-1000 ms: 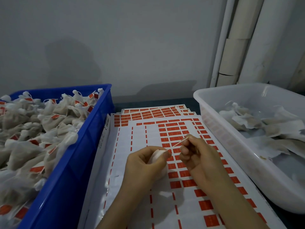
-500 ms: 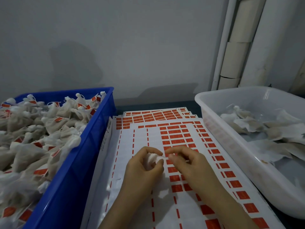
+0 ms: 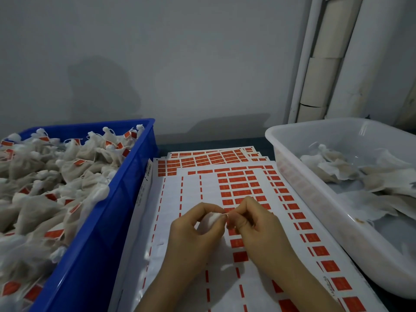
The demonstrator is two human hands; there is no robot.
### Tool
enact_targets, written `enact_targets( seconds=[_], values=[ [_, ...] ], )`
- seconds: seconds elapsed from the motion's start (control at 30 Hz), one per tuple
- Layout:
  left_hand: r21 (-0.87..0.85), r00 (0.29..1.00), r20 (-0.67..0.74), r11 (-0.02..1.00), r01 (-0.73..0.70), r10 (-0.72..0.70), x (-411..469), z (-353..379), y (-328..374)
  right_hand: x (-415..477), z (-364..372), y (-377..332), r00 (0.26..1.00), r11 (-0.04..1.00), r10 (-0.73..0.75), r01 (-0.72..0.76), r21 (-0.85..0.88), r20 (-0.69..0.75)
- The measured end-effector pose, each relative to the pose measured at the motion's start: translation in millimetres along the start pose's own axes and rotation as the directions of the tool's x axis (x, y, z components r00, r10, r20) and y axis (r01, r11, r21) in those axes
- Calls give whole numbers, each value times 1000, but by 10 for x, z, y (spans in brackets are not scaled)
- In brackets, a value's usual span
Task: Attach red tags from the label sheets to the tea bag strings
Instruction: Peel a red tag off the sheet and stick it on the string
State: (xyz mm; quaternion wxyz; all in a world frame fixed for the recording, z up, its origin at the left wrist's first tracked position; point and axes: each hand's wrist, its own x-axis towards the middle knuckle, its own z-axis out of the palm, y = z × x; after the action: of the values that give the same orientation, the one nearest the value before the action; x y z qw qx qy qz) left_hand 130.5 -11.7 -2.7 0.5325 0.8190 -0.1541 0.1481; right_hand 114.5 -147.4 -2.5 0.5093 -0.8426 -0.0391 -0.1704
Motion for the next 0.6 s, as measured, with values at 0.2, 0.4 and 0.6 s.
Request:
enact_targets(
  seconds=[0.2, 0.4, 0.6],
  values=[
    [340, 978, -49, 924, -173, 201, 25, -52, -65, -37, -19, -46, 999, 998, -37, 36, 42, 23],
    [415, 962, -247, 910, -2, 115, -24, -90, -30, -84, 15, -135, 992, 990, -59, 44, 136, 109],
    [85, 896, 20, 894, 440, -443, 10, -64, 28, -88, 36, -117, 987, 991, -96, 83, 101, 132]
  ],
)
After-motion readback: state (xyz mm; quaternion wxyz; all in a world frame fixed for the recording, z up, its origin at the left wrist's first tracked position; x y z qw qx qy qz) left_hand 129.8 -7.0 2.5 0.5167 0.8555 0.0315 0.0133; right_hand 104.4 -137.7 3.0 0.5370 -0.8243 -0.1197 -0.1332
